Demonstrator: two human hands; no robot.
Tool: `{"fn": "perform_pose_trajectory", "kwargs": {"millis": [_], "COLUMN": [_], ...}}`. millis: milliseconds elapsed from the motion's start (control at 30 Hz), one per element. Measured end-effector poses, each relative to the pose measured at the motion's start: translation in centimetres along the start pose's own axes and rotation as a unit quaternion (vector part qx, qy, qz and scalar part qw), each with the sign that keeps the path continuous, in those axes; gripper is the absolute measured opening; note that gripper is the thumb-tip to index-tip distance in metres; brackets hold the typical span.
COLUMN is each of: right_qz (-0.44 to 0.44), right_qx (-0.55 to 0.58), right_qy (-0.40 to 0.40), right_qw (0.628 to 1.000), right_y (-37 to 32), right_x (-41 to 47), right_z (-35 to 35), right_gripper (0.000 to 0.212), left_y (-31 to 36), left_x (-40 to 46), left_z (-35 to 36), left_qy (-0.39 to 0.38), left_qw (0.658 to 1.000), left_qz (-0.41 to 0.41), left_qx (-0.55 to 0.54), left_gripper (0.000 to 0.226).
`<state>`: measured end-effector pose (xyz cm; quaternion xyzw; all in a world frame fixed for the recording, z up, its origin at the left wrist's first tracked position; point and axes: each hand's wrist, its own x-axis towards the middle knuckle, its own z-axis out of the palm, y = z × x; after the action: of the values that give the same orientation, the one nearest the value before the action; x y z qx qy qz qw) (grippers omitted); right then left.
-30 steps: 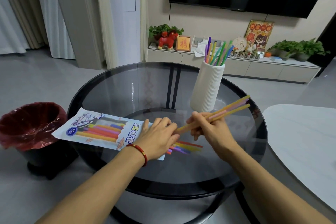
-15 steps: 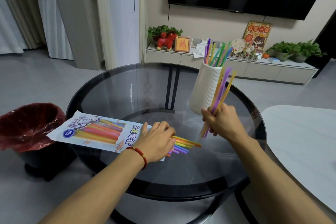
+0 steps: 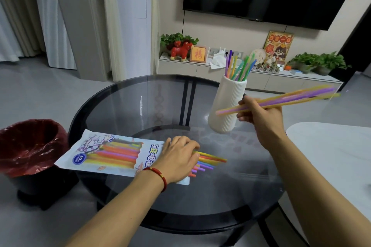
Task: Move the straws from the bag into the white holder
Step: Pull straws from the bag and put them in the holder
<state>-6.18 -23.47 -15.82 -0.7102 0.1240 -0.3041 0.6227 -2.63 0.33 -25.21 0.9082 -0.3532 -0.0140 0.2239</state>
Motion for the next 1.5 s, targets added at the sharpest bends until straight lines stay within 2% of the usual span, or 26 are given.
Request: {"fn": "perform_pose_trajectory", "kwargs": {"millis": [133,200,267,300,333,400,467,567,667,767,867,1000,1067,1167,1267,1300,1433,1500], "right_qz": [-0.02,-0.044,-0.071,-0.09,-0.108,-0.125,-0.106,-0.044,-0.033,-0.083,-0.146,-0.301,-0.328,-0.286,-0.226,-0.227,-0.226,-0.225], "right_qx": [0.065,0.079,0.032,-0.016,-0.071,-0.195,-0.272,-0.333,-0.359,-0.35,-0.38,-0.324,-0.303,-0.323,-0.439,-0.462,-0.451,-0.464], "right_qy": [0.066,0.112,0.163,0.173,0.172,0.151,0.108,0.033,0.033,0.088,0.145,0.14,0.132,0.1,0.03,0.006,0.004,-0.004], "right_qw": [0.995,0.99,0.984,0.981,0.977,0.961,0.95,0.941,0.932,0.929,0.902,0.886,0.885,0.897,0.869,0.857,0.863,0.857], "right_y": [-2.6,-3.7,-4.6,-5.0,-5.2,-5.4,-5.8,-6.6,-7.8,-8.7,-8.5,-7.5,-7.2,-6.9,-6.4,-6.3,-6.5,-6.7], "right_x": [2.9,4.5,5.8,6.4,6.9,7.8,8.8,9.6,9.5,9.4,8.8,7.9,7.8,7.6,7.9,7.9,7.4,7.3], "right_z": [0.0,0.2,0.6,0.9,1.3,2.0,2.6,3.3,3.8,4.1,4.3,4.4,4.5,4.8,4.6,4.6,4.3,4.3], "right_gripper": [0.016,0.022,0.035,0.03,0.025,0.033,0.036,0.04,0.051,0.049,0.059,0.089,0.094,0.084,0.041,0.037,0.045,0.05], "left_y": [-0.1,-0.2,-0.2,-0.3,-0.3,-0.3,-0.2,-0.3,-0.4,-0.6,-0.6,-0.5,-0.5,-0.5,-0.5,-0.5,-0.5,-0.5], "left_x": [0.0,0.1,0.1,0.1,0.1,0.1,0.1,0.1,0.1,0.2,0.3,0.3,0.3,0.3,0.5,0.5,0.3,0.1], "left_z": [-0.2,-0.3,-0.4,-0.4,-0.4,-0.5,-0.5,-0.6,-0.5,-0.5,-0.4,-0.3,-0.3,-0.3,-0.3,-0.3,-0.7,-1.2], "left_qy": [0.012,0.017,0.018,0.019,0.021,0.02,0.016,0.012,0.008,0.008,0.005,0.007,0.005,0.004,0.006,0.006,-0.006,-0.016], "left_qw": [1.0,1.0,1.0,1.0,1.0,1.0,1.0,1.0,1.0,1.0,1.0,1.0,1.0,1.0,1.0,1.0,0.999,0.998], "left_qz": [-0.006,-0.008,-0.011,-0.012,-0.012,-0.015,-0.013,-0.012,-0.017,-0.02,-0.02,-0.016,-0.014,-0.012,-0.009,-0.009,-0.008,-0.003], "left_qx": [-0.007,-0.005,-0.004,0.0,0.005,0.01,0.015,0.018,0.018,0.019,0.019,0.021,0.02,0.023,0.026,0.028,0.041,0.061], "left_gripper": [0.037,0.038,0.038,0.038,0.037,0.038,0.038,0.039,0.04,0.04,0.04,0.04,0.041,0.041,0.04,0.04,0.043,0.056]}}
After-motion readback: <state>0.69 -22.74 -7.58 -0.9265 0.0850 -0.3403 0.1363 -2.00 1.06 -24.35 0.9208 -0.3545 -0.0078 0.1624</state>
